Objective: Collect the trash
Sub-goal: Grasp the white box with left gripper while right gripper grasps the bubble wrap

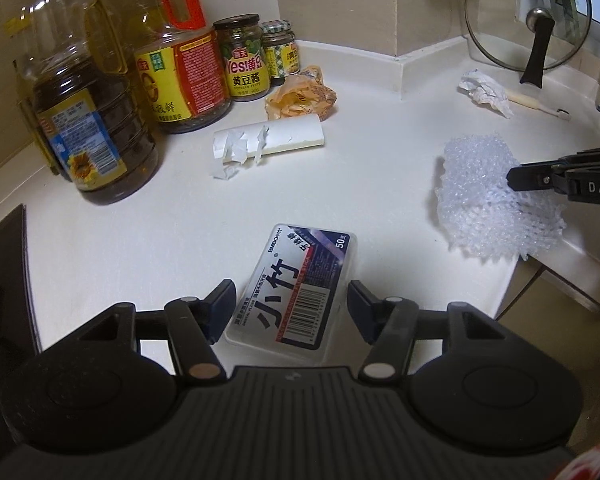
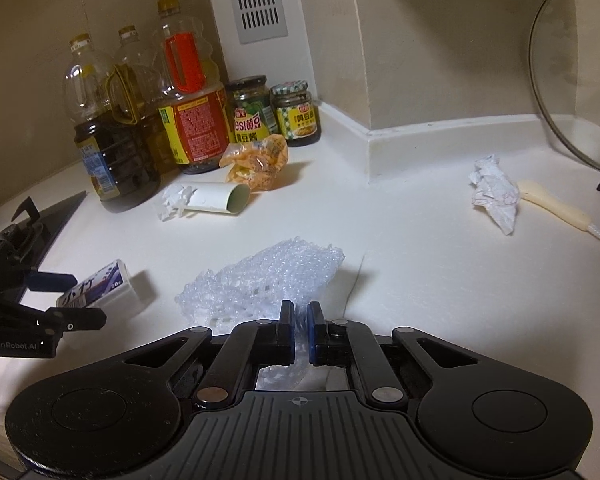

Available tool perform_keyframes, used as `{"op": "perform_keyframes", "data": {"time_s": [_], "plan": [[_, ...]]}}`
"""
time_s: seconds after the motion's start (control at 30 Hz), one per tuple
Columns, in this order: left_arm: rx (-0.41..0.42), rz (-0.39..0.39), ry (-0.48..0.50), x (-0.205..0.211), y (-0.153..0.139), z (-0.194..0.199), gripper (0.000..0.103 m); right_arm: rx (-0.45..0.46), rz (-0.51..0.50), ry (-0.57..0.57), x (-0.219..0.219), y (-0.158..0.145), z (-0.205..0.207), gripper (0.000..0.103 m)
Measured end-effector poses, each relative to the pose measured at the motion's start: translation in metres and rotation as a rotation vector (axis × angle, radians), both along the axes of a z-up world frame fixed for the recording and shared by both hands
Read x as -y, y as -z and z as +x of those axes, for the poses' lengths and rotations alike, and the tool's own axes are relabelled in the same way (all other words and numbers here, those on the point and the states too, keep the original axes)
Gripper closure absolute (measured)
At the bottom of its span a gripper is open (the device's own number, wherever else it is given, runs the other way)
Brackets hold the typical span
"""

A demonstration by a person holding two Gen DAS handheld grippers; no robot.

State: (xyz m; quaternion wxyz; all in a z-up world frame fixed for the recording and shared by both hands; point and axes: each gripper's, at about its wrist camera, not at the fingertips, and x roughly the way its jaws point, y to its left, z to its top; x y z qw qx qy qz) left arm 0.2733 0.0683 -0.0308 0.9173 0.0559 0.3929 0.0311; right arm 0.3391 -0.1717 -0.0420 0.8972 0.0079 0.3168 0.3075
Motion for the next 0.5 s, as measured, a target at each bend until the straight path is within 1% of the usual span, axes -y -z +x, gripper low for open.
{"op": "perform_keyframes", "data": {"time_s": [0.07, 0.17, 0.3, 0.37, 0.5], "plan": [[-0.005, 0.0, -0.006, 0.001, 0.0, -0.005, 0.045, 0.003, 0.004, 0.001, 0.003, -0.002, -0.005, 0.097], [-0.013, 0.016, 0.015, 0.007, 0.0, -0.009, 0.045, 0.009, 0.002, -0.007, 0.004, -0.004, -0.01, 0.097], [-0.03, 0.044, 0.066, 0.013, 0.001, -0.009, 0.044, 0.01, 0.004, -0.009, 0.006, -0.005, -0.015, 0.097], [-0.048, 0.049, 0.094, 0.014, 0.001, -0.008, 0.041, 0.011, 0.004, -0.011, 0.006, -0.005, -0.018, 0.097], [-0.09, 0.056, 0.136, 0.012, 0.003, 0.0, 0.04, 0.005, 0.006, -0.012, 0.006, -0.004, -0.019, 0.097]]}}
